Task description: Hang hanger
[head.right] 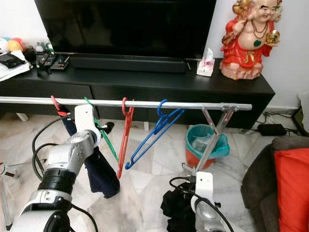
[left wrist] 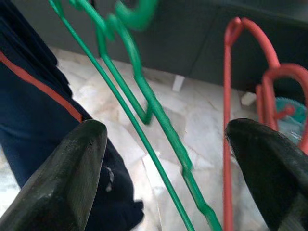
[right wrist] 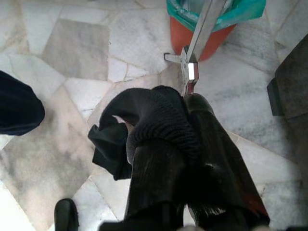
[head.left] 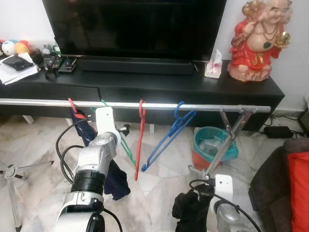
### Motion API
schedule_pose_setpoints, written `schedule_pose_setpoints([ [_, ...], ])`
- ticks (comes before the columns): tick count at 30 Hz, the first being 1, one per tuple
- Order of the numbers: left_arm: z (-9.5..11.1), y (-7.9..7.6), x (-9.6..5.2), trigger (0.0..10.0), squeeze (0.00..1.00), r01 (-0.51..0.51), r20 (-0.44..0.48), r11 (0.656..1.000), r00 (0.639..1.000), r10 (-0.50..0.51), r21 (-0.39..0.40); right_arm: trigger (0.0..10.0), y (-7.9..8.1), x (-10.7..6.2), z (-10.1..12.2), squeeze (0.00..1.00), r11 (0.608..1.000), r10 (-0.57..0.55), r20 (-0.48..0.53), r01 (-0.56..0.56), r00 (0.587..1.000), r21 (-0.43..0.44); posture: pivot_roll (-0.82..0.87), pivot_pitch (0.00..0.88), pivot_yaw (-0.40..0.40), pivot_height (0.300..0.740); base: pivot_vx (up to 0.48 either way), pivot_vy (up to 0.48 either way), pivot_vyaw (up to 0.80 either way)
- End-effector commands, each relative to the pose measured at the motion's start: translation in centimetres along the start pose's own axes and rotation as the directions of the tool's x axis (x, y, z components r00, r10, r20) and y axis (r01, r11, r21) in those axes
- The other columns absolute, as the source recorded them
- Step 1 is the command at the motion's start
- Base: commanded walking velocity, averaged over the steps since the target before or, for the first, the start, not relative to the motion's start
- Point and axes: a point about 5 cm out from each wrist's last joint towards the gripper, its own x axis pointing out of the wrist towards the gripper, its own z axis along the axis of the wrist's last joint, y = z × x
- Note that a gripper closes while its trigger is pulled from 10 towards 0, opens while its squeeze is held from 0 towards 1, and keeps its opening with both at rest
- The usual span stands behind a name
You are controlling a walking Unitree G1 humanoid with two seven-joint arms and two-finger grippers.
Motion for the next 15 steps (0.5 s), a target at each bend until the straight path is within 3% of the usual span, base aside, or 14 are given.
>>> schedule_pose_setpoints([
  [1,0.6,0.1,0.5,10.0,0.0,-0.027,0.039,0.999,0.999,0.026,0.024,10.0,0.3,0.2,0.9,0.0,1.0,0.008,0.026,-0.008,1.0,0.0,0.08,0.0,-0.011,0.74,0.0,0.0,0.0],
  [10,0.0,0.5,1.4,10.0,0.0,-0.05,0.035,0.998,0.998,0.049,0.026,10.0,0.5,0.3,1.1,0.0,1.0,0.016,0.035,-0.016,0.999,-0.003,0.09,0.0,-0.019,0.74,0.0,0.0,0.0],
  [12,-0.1,0.6,1.6,10.0,0.0,-0.07,0.053,0.995,0.996,0.066,0.074,10.0,0.6,0.3,1.2,0.0,1.0,0.019,0.037,-0.019,0.999,-0.004,0.09,0.0,-0.021,0.74,0.0,0.0,0.0],
  [15,-0.1,0.7,1.8,10.0,0.0,-0.081,0.061,0.994,0.995,0.077,0.071,10.0,0.6,0.3,1.2,0.0,1.0,0.019,0.037,-0.019,0.999,-0.004,0.09,0.0,-0.022,0.74,0.0,0.0,0.0],
])
